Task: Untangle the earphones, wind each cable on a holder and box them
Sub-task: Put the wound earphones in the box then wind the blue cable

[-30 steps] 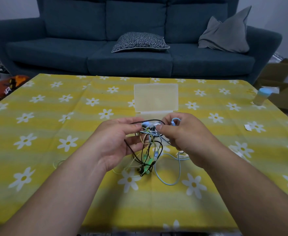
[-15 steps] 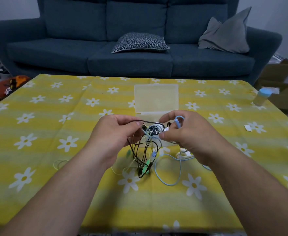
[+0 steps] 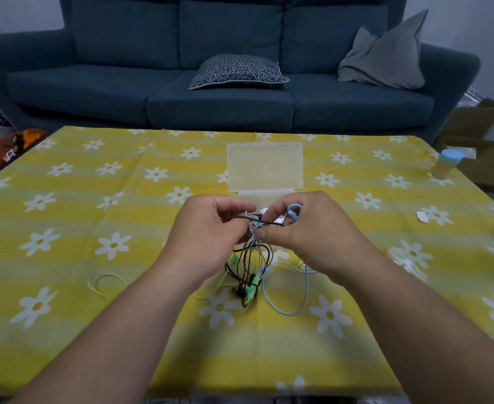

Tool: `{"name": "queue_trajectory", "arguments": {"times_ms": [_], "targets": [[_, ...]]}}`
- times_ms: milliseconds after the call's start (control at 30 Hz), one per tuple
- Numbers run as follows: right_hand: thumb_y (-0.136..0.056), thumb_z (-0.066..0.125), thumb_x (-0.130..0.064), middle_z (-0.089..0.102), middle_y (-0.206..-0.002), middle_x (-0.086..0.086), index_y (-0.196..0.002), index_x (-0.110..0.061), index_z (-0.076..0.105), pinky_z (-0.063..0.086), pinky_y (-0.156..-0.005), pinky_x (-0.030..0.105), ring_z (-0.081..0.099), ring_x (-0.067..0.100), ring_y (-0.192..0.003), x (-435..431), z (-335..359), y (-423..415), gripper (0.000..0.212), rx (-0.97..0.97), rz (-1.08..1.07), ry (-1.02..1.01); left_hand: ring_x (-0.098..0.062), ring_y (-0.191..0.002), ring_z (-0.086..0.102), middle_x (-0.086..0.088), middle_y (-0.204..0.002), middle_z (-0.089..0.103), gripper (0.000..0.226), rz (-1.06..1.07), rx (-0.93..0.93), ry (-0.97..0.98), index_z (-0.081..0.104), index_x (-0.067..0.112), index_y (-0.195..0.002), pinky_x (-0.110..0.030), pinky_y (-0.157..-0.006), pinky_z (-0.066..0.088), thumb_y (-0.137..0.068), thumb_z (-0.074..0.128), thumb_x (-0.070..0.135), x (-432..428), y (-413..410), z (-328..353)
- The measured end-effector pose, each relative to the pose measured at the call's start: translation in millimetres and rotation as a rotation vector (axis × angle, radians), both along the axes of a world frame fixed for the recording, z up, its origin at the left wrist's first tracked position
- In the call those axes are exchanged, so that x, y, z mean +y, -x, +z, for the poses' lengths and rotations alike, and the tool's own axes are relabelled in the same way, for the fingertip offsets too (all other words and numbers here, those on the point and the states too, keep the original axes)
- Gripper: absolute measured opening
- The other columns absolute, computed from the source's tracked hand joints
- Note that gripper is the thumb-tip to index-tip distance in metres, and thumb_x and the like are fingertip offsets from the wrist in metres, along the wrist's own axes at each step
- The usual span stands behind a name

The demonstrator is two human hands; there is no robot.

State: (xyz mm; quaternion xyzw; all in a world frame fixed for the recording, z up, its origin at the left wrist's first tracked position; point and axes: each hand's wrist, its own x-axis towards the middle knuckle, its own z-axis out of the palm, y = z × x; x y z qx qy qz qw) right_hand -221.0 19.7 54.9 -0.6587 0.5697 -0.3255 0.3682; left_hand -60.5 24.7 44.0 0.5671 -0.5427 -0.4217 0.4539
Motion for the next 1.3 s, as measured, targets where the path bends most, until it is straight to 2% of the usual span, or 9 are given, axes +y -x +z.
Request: {"name": "queue_trajectory", "arguments": {"times_ms": [200,333,467,633,833,933,1000,1167,1300], "targets": [[-0.083,0.076,-0.022,0.054,-0.059,0.0,-0.069,-0.017,0.072,0.031,-0.047,0.022,0.039,0.01,-0.053,-2.6,-2.7,-1.8,0.015,0.012,-0.025,0.041,-0.017,-0.061,0.064,-0.014,-0.077,0.07,0.02,-0.056,0.157,-0.053,0.068,0.002,-0.101,-0.025,-0.061,0.058,-0.088,0.06,-0.011,1.4,0.0,1.6],[-0.087,0.071,-0.02,0.043,-0.061,0.003,-0.068,-0.011,0.067,0.024,-0.046,0.023,0.031,0.012,-0.053,-3.6,-3.9,-0.6,0.021,0.007,-0.025,0.022,-0.014,-0.06,0.067,-0.01,-0.071,0.07,0.014,-0.054,0.09,-0.045,0.069,0.002,-0.098,-0.026,-0.061,0.059,-0.089,0.062,-0.007,0.7,-2.5,-0.6],[-0.08,0.078,-0.022,0.05,-0.064,0.006,-0.074,-0.007,0.07,0.033,-0.056,0.029,0.041,0.014,-0.059,-1.3,-4.3,-4.1,0.018,-0.074,0.017,-0.018,-0.017,-0.064,0.068,-0.003,-0.068,0.071,0.018,-0.03,0.007,-0.017,0.073,0.008,-0.09,-0.029,-0.067,0.061,-0.087,0.063,-0.007,0.1,-1.5,-3.1],[-0.074,0.075,-0.015,0.043,-0.059,0.004,-0.07,-0.005,0.068,0.03,-0.057,0.035,0.035,0.017,-0.058,-1.4,-5.4,-6.6,0.013,-0.003,0.014,-0.026,-0.017,-0.064,0.066,-0.014,-0.08,0.072,0.022,-0.092,0.078,-0.064,0.072,0.006,-0.089,-0.025,-0.065,0.059,-0.09,0.058,-0.011,1.9,2.2,0.9],[-0.077,0.06,-0.015,0.039,-0.058,0.008,-0.064,-0.004,0.059,0.025,-0.049,0.03,0.028,0.019,-0.054,-0.2,-5.3,-10.5,0.017,0.31,-0.025,0.115,-0.018,-0.069,0.071,0.002,-0.072,0.073,0.035,-0.059,-0.302,0.034,0.068,0.028,-0.078,-0.039,-0.072,0.06,-0.085,0.055,-0.003,1.3,1.9,-4.4],[-0.082,0.06,-0.017,0.049,-0.063,0.017,-0.068,-0.001,0.058,0.024,-0.048,0.033,0.031,0.02,-0.054,-1.0,-5.0,-7.9,0.022,0.415,-0.01,0.193,-0.026,-0.074,0.069,-0.001,-0.071,0.071,0.028,-0.03,-0.38,0.06,0.066,0.022,-0.077,-0.039,-0.069,0.057,-0.082,0.053,-0.002,-1.5,-2.0,-4.8],[-0.085,0.063,-0.018,0.057,-0.067,0.016,-0.071,-0.004,0.065,0.028,-0.05,0.032,0.036,0.018,-0.055,-1.4,-2.9,-4.8,0.02,0.35,0.018,0.195,-0.031,-0.074,0.066,-0.006,-0.073,0.069,0.024,-0.032,-0.379,0.007,0.064,0.016,-0.077,-0.041,-0.069,0.053,-0.085,0.049,-0.001,-3.9,-5.3,-6.8],[-0.085,0.066,-0.008,0.039,-0.054,-0.005,-0.065,-0.014,0.066,0.024,-0.05,0.025,0.03,0.013,-0.051,0.1,4.3,-1.3,0.021,-0.206,0.056,-0.057,-0.02,-0.073,0.052,0.0,-0.071,0.061,0.024,0.072,-0.032,-0.22,0.067,0.013,-0.074,-0.037,-0.073,0.042,-0.093,0.053,0.02,-5.1,-9.0,-8.4],[-0.084,0.053,0.001,0.038,-0.061,-0.001,-0.06,-0.019,0.058,0.015,-0.052,0.029,0.026,0.014,-0.052,1.5,9.0,-3.9,0.032,-0.356,0.074,-0.244,-0.011,-0.063,0.059,-0.001,-0.078,0.07,0.022,0.086,0.238,-0.288,0.065,0.015,-0.077,-0.032,-0.067,0.044,-0.093,0.052,0.007,-2.2,-4.3,2.8]]}}
